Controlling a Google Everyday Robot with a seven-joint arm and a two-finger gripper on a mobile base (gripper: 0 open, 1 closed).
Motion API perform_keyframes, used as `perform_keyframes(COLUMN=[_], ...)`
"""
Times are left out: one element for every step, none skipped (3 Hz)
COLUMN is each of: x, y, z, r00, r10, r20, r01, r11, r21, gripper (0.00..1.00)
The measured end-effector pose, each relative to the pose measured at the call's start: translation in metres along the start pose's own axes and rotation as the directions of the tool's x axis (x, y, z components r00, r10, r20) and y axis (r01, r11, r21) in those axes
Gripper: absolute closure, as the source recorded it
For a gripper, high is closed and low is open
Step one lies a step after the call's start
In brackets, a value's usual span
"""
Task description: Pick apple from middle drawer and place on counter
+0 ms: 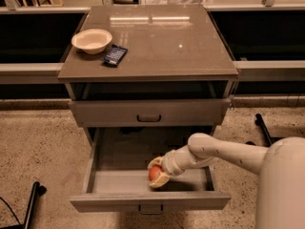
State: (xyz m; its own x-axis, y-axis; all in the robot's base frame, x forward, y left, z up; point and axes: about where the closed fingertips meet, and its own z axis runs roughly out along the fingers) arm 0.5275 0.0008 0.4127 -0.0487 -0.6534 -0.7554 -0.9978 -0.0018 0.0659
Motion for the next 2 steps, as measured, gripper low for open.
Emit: perform_keyframes(x=[-0.052,-0.142], y=[-0.014,-0.041], z=[-0.073,-0.193], r00=[0.992,0.966], r10=[-0.103,-0.214], r20=[0.072,0.143], r01=[0.097,0.192], r11=[0.9917,0.9696], r21=[0.085,0.152], gripper=[1.00,1.00])
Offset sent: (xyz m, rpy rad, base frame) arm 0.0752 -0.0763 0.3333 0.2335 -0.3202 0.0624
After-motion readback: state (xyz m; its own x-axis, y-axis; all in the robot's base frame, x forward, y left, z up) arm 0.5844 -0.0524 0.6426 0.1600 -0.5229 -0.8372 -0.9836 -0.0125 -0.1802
